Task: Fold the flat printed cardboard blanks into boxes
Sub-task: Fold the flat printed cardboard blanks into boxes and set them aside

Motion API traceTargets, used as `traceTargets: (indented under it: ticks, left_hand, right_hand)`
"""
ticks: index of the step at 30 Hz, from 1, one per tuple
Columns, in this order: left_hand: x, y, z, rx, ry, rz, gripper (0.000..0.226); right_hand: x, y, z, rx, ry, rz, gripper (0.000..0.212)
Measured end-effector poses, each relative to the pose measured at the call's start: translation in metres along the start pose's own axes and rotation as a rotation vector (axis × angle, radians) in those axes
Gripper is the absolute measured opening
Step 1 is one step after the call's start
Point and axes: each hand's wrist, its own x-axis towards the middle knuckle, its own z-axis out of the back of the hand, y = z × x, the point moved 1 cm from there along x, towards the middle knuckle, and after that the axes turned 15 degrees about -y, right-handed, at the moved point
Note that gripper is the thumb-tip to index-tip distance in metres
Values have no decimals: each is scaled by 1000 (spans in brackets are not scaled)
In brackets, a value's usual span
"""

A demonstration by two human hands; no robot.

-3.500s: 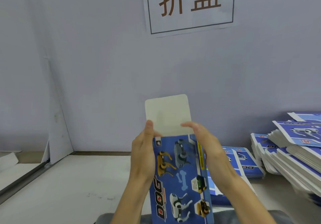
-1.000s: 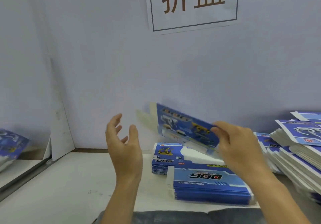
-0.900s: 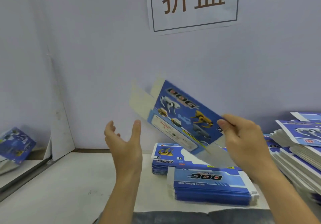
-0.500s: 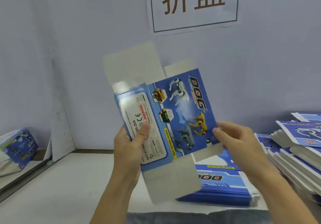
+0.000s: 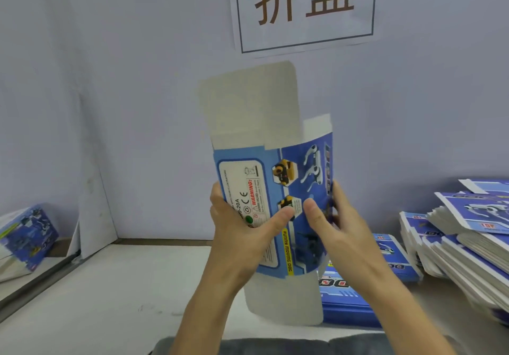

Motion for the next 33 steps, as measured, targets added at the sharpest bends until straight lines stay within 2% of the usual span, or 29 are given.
traceTargets:
  ticks: [2, 5, 9, 11, 14, 21, 29, 33]
  left_hand:
    - [1, 0, -1, -33, 0, 34, 100]
    - [4, 0, 0, -57, -17, 47, 109]
    - [2, 2, -2, -32, -139, 32, 105]
    - [2, 3, 2, 23, -225, 35, 100]
    - [4, 3, 8, 56, -288, 33, 91]
    - [1, 2, 3, 119, -273, 32, 91]
    - [3, 7, 9, 234, -312, 36, 89]
    - [3, 5, 9, 242, -293, 26, 90]
  right_hand:
    - [-1, 0, -4, -22, -6, 22, 45]
    - [0, -2, -6, -87, -74, 34, 50]
    - [0, -4, -4, -251, -262, 107, 68]
    - [0, -5, -4, -285, -310, 143, 70]
    - [-1, -6, -6, -284, -320, 167, 63]
    - [-1, -11, -6, -352, -343, 202, 52]
    - [-4, -13, -9, -337, -321, 170, 63]
    - [-5, -13, -7, -308, -321, 139, 59]
